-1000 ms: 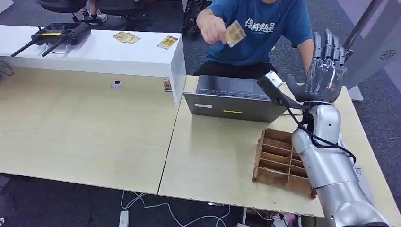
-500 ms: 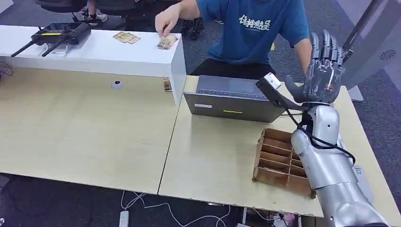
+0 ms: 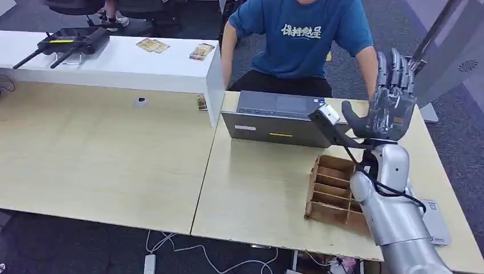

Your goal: Pass the card to the sensor for recognition and then transmit it.

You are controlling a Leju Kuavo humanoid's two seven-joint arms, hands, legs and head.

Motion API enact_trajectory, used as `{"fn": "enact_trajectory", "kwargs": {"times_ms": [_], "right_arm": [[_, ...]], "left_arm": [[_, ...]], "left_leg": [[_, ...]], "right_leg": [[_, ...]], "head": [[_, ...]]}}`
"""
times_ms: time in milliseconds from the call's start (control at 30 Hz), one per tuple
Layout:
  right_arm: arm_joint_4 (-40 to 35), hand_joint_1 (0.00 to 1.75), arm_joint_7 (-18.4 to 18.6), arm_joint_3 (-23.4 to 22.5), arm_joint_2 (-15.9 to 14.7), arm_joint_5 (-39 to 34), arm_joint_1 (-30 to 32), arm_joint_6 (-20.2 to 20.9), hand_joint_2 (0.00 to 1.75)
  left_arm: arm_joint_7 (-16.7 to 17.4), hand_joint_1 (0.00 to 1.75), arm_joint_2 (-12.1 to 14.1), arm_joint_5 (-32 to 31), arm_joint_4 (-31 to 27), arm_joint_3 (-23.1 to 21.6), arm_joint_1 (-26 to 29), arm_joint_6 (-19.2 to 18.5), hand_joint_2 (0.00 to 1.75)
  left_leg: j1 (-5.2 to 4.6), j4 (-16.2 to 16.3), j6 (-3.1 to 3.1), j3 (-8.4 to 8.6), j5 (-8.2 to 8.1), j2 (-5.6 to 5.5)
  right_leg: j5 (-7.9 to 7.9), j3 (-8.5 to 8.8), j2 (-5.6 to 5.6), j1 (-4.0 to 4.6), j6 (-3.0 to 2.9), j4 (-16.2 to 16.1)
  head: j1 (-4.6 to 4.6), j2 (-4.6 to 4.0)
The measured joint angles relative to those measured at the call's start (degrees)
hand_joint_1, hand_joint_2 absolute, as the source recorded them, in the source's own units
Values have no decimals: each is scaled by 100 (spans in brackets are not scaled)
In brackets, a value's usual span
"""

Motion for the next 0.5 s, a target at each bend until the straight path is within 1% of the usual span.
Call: {"fn": "enact_trajectory", "kwargs": {"times_ms": [200,500], "right_arm": [[-491,0,-74,-33,-98,-111,373,-48,175],[-848,0,-136,-79,-180,-199,619,-105,175]], "left_arm": [[-15,0,4,46,0,-2,3,4,0],[-29,0,7,94,0,-2,4,7,0]], "left_leg": [[0,0,0,0,0,1],[0,0,0,1,0,2]], "right_leg": [[0,0,0,0,0,0],[0,0,0,1,0,0]], "head": [[0,0],[0,0]]}}
